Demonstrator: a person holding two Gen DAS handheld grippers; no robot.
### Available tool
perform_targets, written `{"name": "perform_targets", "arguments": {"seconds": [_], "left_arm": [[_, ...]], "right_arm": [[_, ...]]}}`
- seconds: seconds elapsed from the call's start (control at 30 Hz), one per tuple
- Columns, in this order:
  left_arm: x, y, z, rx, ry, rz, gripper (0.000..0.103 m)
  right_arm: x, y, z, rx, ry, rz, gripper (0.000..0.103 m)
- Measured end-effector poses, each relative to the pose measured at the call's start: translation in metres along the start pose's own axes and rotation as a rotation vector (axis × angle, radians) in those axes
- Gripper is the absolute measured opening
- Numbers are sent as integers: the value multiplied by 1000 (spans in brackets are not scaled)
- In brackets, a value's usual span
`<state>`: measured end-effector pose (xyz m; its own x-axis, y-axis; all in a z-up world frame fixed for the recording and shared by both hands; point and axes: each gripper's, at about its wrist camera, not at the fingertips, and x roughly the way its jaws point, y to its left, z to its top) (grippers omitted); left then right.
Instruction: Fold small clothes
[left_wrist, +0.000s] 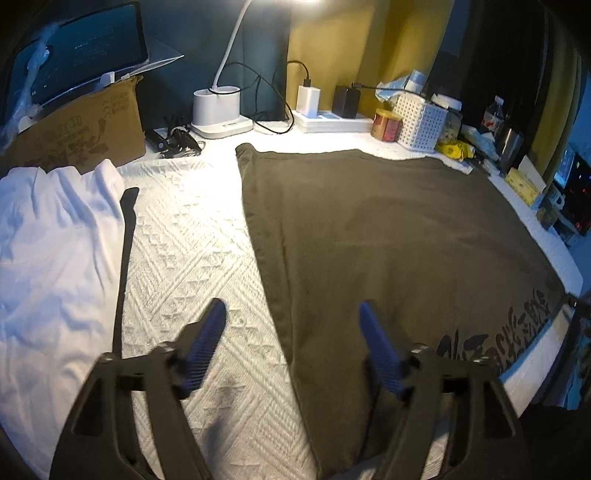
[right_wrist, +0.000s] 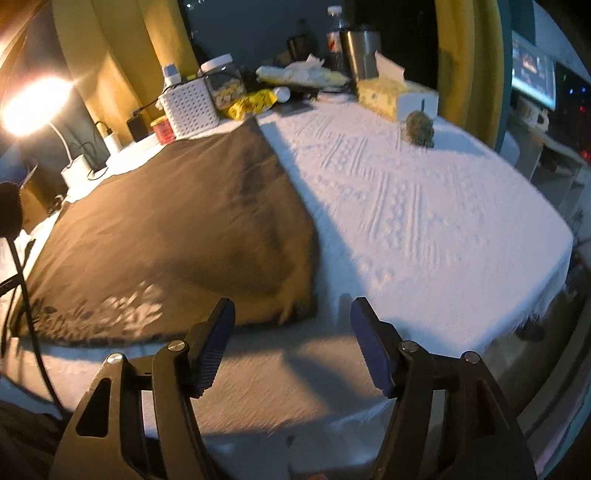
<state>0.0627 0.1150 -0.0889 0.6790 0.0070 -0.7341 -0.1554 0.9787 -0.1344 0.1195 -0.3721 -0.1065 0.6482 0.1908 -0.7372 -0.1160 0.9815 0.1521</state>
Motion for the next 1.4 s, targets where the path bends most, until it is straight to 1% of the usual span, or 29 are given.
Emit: {"name": "perform_targets", "arguments": {"seconds": [0.07,0.13,0.2,0.23,0.27,0.37,0.43,0.53,0.63,0.8,0.9,1.0,1.07,1.1,1.2,1.27,1.3,1.33,1.37,1.4], "left_arm": [[1,2,1,0,-2,-9,76],[2,4,0,0,-7,-11,76],[2,9,0,-10,-13,-22,76],[3,11,0,-15,-15,-28,76],[3,13,0,-22,-14,-33,76],[5,17,1,-27,-11,-45,76],[5,18,2,-22,-11,-44,76],[7,22,3,-33,-8,-37,76],[11,26,7,-47,-2,-34,76],[17,29,13,-50,8,-25,76],[21,29,18,-51,15,-11,76],[25,30,23,-55,18,-3,76],[26,30,26,-53,18,-1,76],[27,30,28,-51,18,1,76],[29,27,33,-33,19,9,76],[29,26,36,-20,13,16,76],[30,25,37,-17,10,15,76],[32,25,38,-15,9,14,76],[34,24,39,-11,15,15,76],[37,23,39,-4,19,19,76]], "right_arm": [[0,5,-5,27,27,31,68],[-2,14,-8,38,31,39,68],[-1,23,-9,63,40,79,68],[1,25,-9,84,37,103,70],[4,29,-8,95,27,108,72],[10,34,-1,120,7,93,75],[14,33,5,152,-3,101,81],[24,35,15,184,-11,108,87],[34,41,24,186,-18,94,88],[54,48,43,177,-36,103,89],[66,50,57,172,-43,99,91],[80,51,71,171,-27,121,91],[88,52,82,158,-16,153,91],[93,54,88,140,-22,156,90],[107,59,103,93,-17,149,83],[115,63,111,64,-13,142,72],[118,65,113,51,-6,142,59],[120,69,115,28,-9,126,43],[123,71,115,10,0,120,39],[124,74,117,-14,0,110,32]]}}
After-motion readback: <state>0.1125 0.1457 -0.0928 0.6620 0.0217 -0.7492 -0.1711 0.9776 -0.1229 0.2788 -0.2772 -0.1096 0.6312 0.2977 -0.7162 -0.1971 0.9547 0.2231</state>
